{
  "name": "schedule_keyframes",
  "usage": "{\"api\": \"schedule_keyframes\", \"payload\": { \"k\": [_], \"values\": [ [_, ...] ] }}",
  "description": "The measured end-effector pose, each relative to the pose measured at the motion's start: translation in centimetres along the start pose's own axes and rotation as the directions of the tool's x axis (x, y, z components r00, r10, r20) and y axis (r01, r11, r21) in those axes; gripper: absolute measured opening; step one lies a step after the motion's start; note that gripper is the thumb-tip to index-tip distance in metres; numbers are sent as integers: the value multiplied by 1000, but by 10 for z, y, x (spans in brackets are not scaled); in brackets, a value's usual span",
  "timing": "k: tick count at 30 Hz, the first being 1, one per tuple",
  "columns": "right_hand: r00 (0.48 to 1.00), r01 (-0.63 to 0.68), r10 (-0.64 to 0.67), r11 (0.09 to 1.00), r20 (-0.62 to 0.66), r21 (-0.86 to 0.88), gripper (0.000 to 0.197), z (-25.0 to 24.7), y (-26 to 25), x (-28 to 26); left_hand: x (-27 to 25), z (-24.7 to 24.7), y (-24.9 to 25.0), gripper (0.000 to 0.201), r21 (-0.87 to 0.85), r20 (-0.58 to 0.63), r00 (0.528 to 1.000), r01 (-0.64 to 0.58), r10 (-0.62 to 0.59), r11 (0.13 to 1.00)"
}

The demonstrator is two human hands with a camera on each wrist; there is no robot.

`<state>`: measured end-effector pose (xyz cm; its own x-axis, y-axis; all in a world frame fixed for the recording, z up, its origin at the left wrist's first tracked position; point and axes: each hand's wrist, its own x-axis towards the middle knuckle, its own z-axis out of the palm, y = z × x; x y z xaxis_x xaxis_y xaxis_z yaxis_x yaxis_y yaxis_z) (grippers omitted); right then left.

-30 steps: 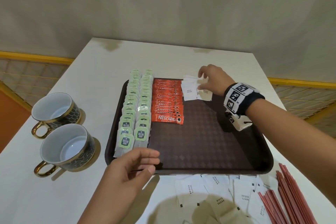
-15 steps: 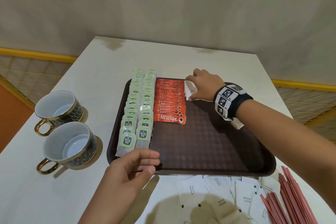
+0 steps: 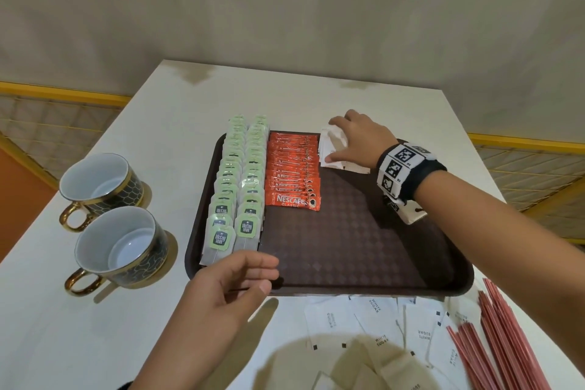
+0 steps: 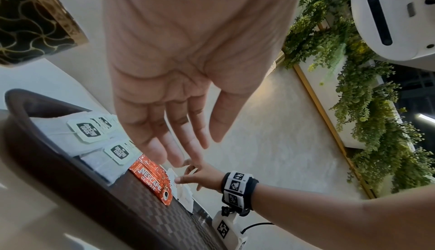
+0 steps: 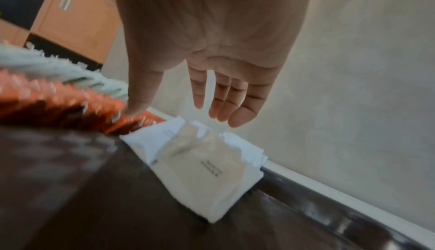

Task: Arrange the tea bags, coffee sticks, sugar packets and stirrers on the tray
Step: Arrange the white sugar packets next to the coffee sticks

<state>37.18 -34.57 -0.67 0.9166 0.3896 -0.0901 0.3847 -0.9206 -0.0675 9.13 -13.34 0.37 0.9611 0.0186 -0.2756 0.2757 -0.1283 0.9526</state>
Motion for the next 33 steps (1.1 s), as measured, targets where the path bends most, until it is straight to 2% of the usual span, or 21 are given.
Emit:
{"api": "schedule_keyframes", "payload": {
  "k": [2,4,6,8,10,12,13,15,17,19,25,29,30,33],
  "values": [
    [999,-10,18,986,-44,166,81,-11,-2,-20,1,1,3,27,14,2,1000,-6,6,1000],
    [998,3,17,954,-63,299,79,-21,-8,-52,3,4,6,26,110,52,998,-27,21,994],
    [997,19,7,938,-72,347,76,-32,-15,-93,7,12,9,22,249,145,988,-89,53,965],
    [999,23,-11,939,-35,343,69,-43,-21,-140,7,23,14,18,399,249,965,-184,87,899],
    [995,-14,-18,948,94,319,61,-52,-26,-188,5,38,18,29,568,386,919,-311,87,762],
    [962,-60,-8,969,273,241,58,-53,-30,-233,1,54,17,47,686,534,844,-466,48,559],
    [935,-75,5,980,355,184,60,-51,-32,-253,-1,62,14,55,700,598,801,-536,22,473],
    [881,-102,47,991,471,92,68,-37,-40,-288,-7,74,5,70,699,676,734,-616,-55,363],
    [856,-121,75,991,511,57,82,-16,-49,-316,-10,79,-5,81,718,688,710,-634,-151,287],
    [851,-130,81,990,519,59,86,6,-59,-340,-12,80,-15,85,744,668,712,-635,-217,208],
    [885,-133,119,991,451,1,70,45,-85,-361,-22,64,-37,77,771,637,732,-605,-242,200],
    [872,-132,139,990,470,-47,67,49,-109,-352,-30,46,-50,69,756,655,728,-634,-203,165],
    [868,-124,131,991,479,-47,67,50,-113,-351,-31,41,-50,60,754,655,738,-625,-162,201],
    [861,-121,68,990,503,73,70,45,-113,-350,-36,27,-46,43,702,613,789,-574,53,422]
  ]
}}
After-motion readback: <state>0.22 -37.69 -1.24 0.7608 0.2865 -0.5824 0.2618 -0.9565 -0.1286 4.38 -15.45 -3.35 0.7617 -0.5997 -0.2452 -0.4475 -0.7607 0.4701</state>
